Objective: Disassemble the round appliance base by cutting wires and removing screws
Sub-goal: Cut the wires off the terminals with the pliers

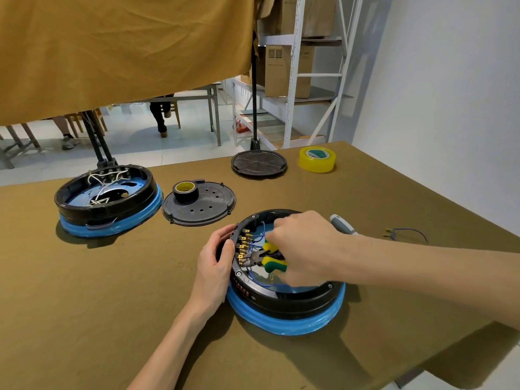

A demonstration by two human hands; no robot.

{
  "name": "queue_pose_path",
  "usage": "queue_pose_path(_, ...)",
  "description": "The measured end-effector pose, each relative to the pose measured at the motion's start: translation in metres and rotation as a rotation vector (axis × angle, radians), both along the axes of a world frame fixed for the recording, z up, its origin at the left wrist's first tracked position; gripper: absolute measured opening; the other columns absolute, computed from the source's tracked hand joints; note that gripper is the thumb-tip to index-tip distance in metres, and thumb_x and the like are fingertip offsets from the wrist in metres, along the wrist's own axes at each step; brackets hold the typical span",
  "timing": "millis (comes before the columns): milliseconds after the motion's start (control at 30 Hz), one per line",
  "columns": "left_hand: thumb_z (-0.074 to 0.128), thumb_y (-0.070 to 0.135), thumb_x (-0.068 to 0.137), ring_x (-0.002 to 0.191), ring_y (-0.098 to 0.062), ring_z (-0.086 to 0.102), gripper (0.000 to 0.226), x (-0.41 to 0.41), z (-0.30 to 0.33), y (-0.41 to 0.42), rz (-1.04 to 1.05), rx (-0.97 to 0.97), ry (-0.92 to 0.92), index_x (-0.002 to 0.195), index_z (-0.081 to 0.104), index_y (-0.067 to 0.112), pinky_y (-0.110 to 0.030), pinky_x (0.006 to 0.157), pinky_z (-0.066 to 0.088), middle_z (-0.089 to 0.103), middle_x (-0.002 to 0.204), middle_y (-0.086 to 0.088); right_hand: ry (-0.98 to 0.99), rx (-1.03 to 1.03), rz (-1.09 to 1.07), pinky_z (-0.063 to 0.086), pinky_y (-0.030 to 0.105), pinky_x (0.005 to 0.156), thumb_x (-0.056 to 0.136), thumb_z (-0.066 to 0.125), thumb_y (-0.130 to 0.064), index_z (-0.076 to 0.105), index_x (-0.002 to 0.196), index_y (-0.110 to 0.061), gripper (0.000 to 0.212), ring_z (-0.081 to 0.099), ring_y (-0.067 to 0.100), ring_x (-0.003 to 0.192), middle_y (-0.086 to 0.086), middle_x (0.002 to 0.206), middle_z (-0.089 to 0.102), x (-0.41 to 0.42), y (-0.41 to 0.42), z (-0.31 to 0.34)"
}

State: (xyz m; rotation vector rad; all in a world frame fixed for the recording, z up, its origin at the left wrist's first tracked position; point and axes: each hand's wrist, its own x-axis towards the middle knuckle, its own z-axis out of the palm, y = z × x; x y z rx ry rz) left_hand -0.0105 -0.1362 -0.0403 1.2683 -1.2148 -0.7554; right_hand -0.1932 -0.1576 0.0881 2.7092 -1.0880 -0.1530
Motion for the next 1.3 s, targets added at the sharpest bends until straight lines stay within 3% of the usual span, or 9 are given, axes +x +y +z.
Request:
queue_pose_path(167, 0.045, 0.02, 0.109, 0.121, 0.0, 0.06, 0.034, 0.0, -0.001, -0.001, 0.003, -0.004, -0.011, 0.142, 0.055, 0.02, -0.037, 0.104, 0.053, 0.065, 0.131, 0.011, -0.014, 0.083, -0.066, 0.059, 0.039, 0.071, 0.081, 0.071, -0.05, 0.066, 0.107, -0.015, 0.045, 0.066, 0.027, 0.082, 0.003, 0.09, 0.066, -0.003, 0.001, 0.002)
queue_pose_path(233, 0.045, 0.02, 0.108, 0.122, -0.002, 0.06, 0.035, 0.0, 0.0, -0.001, -0.001, -0.002, -0.002, 0.142, 0.055, 0.019, -0.036, 0.103, 0.053, 0.065, 0.131, 0.009, 0.005, 0.036, -0.034, 0.057, 0.039, 0.071, 0.083, 0.07, -0.051, 0.064, 0.103, -0.015, 0.041, 0.061, 0.026, 0.078, 0.002, 0.088, 0.06, -0.002, 0.002, 0.0)
queue_pose_path(367, 0.045, 0.019, 0.109, 0.118, 0.005, 0.06, 0.031, 0.0, 0.0, 0.0, -0.004, -0.017, -0.011, 0.137, 0.056, 0.025, -0.016, 0.093, 0.053, 0.065, 0.126, 0.018, 0.002, 0.009, -0.001, 0.055, 0.036, 0.065, 0.083, 0.069, -0.051, 0.064, 0.094, -0.016, 0.037, 0.059, 0.024, 0.075, 0.001, 0.087, 0.057, -0.002, 0.004, -0.003)
queue_pose_path(467, 0.045, 0.019, 0.109, 0.12, 0.002, 0.061, 0.033, 0.001, -0.001, 0.0, -0.007, -0.017, -0.015, 0.14, 0.056, 0.022, -0.023, 0.097, 0.054, 0.065, 0.129, 0.014, -0.004, 0.03, -0.027, 0.046, 0.031, 0.056, 0.081, 0.07, -0.05, 0.062, 0.087, -0.016, 0.036, 0.057, 0.021, 0.069, 0.002, 0.084, 0.06, -0.005, 0.001, -0.004)
queue_pose_path(567, 0.045, 0.019, 0.109, 0.12, 0.001, 0.06, 0.034, 0.001, -0.001, 0.0, -0.005, -0.015, -0.014, 0.141, 0.056, 0.02, -0.028, 0.1, 0.054, 0.065, 0.13, 0.012, 0.008, -0.014, 0.028, 0.045, 0.033, 0.061, 0.083, 0.069, -0.048, 0.064, 0.098, -0.016, 0.036, 0.054, 0.022, 0.075, 0.001, 0.088, 0.056, -0.007, 0.001, -0.005)
queue_pose_path(700, 0.046, 0.021, 0.108, 0.12, 0.005, 0.059, 0.033, 0.001, 0.0, 0.0, -0.002, -0.01, -0.023, 0.14, 0.056, 0.024, -0.025, 0.101, 0.053, 0.064, 0.129, 0.015, -0.004, 0.046, -0.012, 0.055, 0.037, 0.067, 0.081, 0.07, -0.049, 0.067, 0.107, -0.015, 0.043, 0.064, 0.026, 0.084, 0.002, 0.094, 0.064, -0.009, -0.002, -0.002)
queue_pose_path(833, 0.045, 0.021, 0.109, 0.122, 0.003, 0.058, 0.033, 0.001, 0.0, 0.001, 0.0, -0.006, -0.033, 0.14, 0.055, 0.025, -0.027, 0.102, 0.051, 0.063, 0.131, 0.015, -0.016, -0.033, 0.033, 0.047, 0.034, 0.059, 0.082, 0.07, -0.05, 0.062, 0.09, -0.017, 0.034, 0.055, 0.022, 0.072, -0.001, 0.081, 0.052, -0.008, -0.001, -0.007)
queue_pose_path(1033, 0.045, 0.021, 0.109, 0.119, 0.006, 0.059, 0.034, 0.001, 0.0, 0.001, -0.012, 0.001, -0.011, 0.141, 0.055, 0.024, -0.025, 0.099, 0.052, 0.063, 0.13, 0.017, -0.038, -0.057, 0.046, 0.023, 0.028, 0.052, 0.083, 0.068, -0.056, 0.063, 0.099, -0.019, 0.041, 0.048, 0.02, 0.072, -0.005, 0.081, 0.045, -0.017, -0.007, -0.009)
queue_pose_path(1300, 0.045, 0.02, 0.109, 0.122, 0.001, 0.059, 0.034, 0.001, -0.001, 0.0, 0.0, -0.006, -0.027, 0.141, 0.055, 0.022, -0.029, 0.103, 0.052, 0.064, 0.132, 0.013, -0.158, 0.111, -0.111, 0.057, 0.039, 0.067, 0.075, 0.073, -0.055, 0.067, 0.123, -0.015, 0.063, 0.065, 0.024, 0.089, 0.002, 0.102, 0.069, -0.028, -0.008, 0.005)
